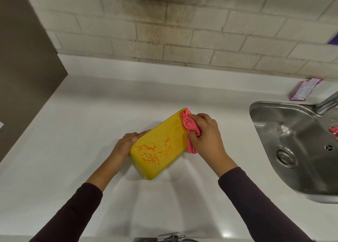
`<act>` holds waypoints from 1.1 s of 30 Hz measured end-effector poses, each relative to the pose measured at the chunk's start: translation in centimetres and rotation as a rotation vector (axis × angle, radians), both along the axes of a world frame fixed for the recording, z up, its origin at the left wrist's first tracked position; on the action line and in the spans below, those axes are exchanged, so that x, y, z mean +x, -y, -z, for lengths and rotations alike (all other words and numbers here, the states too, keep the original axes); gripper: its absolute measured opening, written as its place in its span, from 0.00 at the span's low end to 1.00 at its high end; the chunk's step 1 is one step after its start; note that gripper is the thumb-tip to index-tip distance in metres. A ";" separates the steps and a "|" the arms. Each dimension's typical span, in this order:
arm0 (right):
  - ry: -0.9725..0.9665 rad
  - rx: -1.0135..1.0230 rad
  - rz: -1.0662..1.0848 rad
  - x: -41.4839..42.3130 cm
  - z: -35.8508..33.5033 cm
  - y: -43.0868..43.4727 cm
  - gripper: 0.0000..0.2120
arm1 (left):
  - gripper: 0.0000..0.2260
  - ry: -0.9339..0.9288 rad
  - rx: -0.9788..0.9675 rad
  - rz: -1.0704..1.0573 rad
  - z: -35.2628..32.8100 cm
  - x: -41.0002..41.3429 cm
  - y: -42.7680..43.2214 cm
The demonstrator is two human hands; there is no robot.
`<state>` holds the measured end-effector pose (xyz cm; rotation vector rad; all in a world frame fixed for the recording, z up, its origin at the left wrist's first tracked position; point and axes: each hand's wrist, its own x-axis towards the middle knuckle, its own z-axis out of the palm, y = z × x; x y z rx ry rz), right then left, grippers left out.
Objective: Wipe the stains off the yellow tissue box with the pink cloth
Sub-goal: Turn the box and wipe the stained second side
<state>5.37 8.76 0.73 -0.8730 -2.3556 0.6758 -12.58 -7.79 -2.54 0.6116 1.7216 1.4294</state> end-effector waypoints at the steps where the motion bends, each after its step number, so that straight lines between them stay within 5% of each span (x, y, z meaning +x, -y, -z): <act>1: 0.006 0.020 -0.007 -0.1 0.0 0.1 0.22 | 0.19 0.003 0.008 0.008 -0.1 0.0 0.0; 8: 0.012 0.075 -0.213 2.3 0.7 0.6 0.22 | 0.18 -0.044 0.005 0.100 0.6 -0.9 0.1; 14: -0.114 -0.153 0.082 0.6 -0.3 -0.5 0.17 | 0.18 -0.172 -0.001 0.185 0.9 -0.6 -0.1; 24: -0.118 0.045 -0.156 2.4 1.2 1.0 0.16 | 0.25 -0.356 0.067 0.273 -0.6 0.5 0.0; 33: -0.197 -0.070 0.095 0.2 1.0 0.3 0.16 | 0.24 -0.401 0.053 0.260 -0.6 1.1 -0.3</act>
